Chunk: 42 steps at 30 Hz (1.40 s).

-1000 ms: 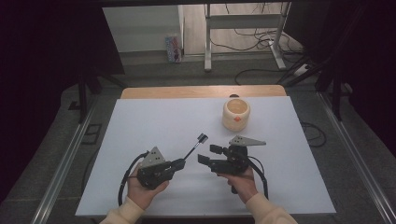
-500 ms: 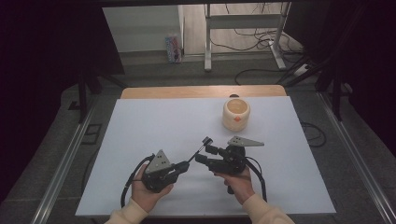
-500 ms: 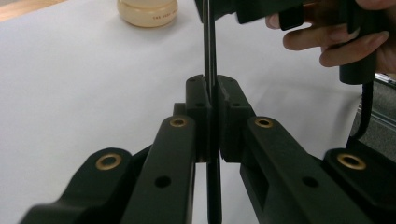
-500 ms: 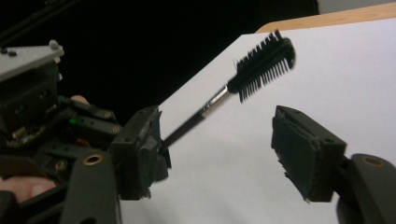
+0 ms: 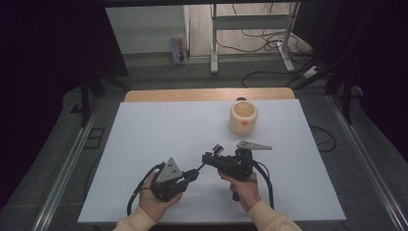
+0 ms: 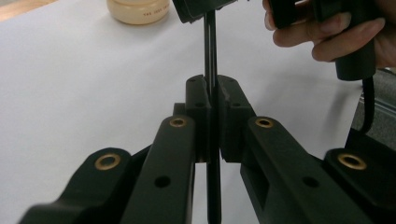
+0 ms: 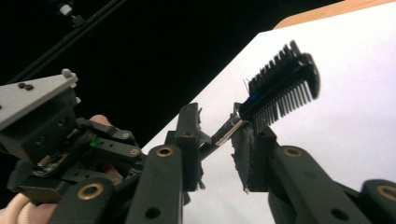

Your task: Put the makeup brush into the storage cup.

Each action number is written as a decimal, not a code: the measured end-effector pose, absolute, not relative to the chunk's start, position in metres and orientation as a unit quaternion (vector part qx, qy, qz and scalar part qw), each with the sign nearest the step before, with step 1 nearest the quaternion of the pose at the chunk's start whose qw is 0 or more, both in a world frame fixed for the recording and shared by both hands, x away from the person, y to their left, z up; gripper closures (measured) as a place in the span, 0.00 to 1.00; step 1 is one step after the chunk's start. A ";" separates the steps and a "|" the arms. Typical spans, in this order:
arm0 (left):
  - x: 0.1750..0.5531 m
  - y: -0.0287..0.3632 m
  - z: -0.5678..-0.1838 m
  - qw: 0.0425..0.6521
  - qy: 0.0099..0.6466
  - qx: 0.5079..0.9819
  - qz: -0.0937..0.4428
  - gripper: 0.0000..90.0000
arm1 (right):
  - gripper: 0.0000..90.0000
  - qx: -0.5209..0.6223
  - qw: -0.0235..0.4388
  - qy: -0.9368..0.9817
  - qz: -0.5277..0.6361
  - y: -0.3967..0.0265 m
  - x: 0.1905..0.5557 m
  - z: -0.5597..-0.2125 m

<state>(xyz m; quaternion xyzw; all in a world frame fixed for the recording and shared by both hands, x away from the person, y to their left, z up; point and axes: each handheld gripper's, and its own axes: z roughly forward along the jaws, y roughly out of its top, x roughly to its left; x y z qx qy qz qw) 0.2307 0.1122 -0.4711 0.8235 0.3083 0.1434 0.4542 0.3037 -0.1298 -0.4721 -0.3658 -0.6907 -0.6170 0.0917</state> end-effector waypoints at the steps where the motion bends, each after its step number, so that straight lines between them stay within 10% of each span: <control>1: 0.231 0.112 -0.472 0.452 0.309 0.824 0.146 0.94 | 0.85 -0.362 0.100 -0.690 -0.618 -0.130 0.304 -0.472; 17: 0.236 0.116 -0.476 0.443 0.360 0.804 0.166 0.37 | 0.94 -0.354 0.081 -0.691 -0.625 -0.137 0.305 -0.467; 42: 0.244 0.133 -0.471 0.449 0.397 0.788 0.143 0.24 | 0.94 -0.354 0.044 -0.697 -0.622 -0.140 0.304 -0.465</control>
